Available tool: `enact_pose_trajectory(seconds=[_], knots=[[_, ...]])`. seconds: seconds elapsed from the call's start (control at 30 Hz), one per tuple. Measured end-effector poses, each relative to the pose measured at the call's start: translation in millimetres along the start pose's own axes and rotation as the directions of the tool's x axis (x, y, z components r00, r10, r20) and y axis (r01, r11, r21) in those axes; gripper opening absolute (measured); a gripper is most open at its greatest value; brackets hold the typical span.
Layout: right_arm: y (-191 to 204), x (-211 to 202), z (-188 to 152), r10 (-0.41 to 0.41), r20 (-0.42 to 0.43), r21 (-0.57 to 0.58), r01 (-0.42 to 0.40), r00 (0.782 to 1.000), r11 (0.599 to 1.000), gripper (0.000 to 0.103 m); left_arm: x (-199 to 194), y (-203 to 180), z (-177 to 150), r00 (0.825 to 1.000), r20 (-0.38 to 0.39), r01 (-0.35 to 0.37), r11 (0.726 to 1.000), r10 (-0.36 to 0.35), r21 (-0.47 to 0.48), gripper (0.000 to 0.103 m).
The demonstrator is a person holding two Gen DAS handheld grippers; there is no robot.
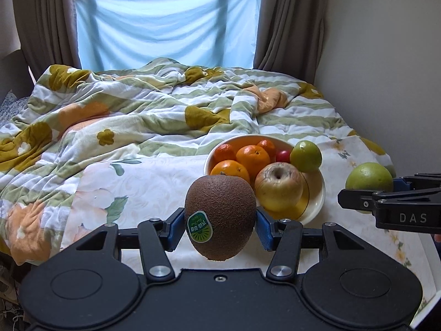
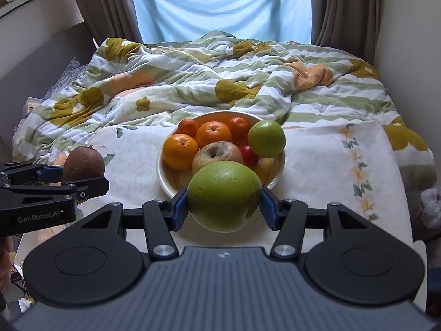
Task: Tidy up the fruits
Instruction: 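Carry the kiwi and green apple over the white bowl with both grippers, then lower the kiwi and green apple into the bowl and open both grippers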
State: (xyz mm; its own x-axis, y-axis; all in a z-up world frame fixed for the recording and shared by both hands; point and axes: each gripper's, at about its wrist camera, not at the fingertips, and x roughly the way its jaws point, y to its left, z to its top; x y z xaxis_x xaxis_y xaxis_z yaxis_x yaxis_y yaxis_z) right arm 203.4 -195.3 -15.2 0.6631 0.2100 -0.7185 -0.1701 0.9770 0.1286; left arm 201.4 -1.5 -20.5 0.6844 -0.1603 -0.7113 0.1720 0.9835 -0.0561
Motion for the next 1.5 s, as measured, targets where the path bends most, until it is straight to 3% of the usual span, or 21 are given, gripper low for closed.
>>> enact_pose_trajectory(seconds=[0.47, 0.77, 0.8, 0.87, 0.9, 0.93, 1.5], knots=[[-60.3, 39.6, 18.2, 0.086, -0.055, -0.058, -0.089, 0.995, 0.994, 0.069, 71.1, -33.2, 16.4, 0.997, -0.009, -0.079, 0.993, 0.079, -0.083, 0.058], [-81.1, 55.7, 16.2, 0.111, -0.088, -0.062, -0.117, 0.990, 0.991, 0.069, 93.6, -39.4, 14.7, 0.993, -0.027, -0.113, 0.988, 0.111, -0.107, 0.058], [-82.6, 57.0, 16.0, 0.114, -0.091, -0.063, -0.120, 0.989, 0.991, 0.069, 93.7, -39.4, 14.6, 0.993, -0.024, -0.119, 0.986, 0.117, -0.114, 0.059], [-84.3, 58.5, 16.0, 0.117, -0.094, -0.065, -0.124, 0.989, 0.990, 0.069, 90.4, -38.8, 15.1, 0.993, -0.004, -0.121, 0.985, 0.121, -0.123, 0.076], [-85.0, 58.8, 16.1, 0.118, -0.095, -0.067, -0.125, 0.988, 0.990, 0.069, 88.7, -38.9, 15.7, 0.992, 0.007, -0.125, 0.984, 0.127, -0.126, 0.089], [-84.9, 59.0, 16.2, 0.118, -0.094, -0.067, -0.124, 0.989, 0.990, 0.069, 86.5, -39.2, 16.1, 0.991, 0.015, -0.131, 0.983, 0.134, -0.125, 0.095], [-70.1, 67.9, 24.9, 0.167, -0.097, -0.129, -0.179, 0.981, 0.975, 0.069, 36.0, -36.7, 3.5, 0.982, -0.018, -0.190, 0.976, 0.189, -0.104, 0.099]])
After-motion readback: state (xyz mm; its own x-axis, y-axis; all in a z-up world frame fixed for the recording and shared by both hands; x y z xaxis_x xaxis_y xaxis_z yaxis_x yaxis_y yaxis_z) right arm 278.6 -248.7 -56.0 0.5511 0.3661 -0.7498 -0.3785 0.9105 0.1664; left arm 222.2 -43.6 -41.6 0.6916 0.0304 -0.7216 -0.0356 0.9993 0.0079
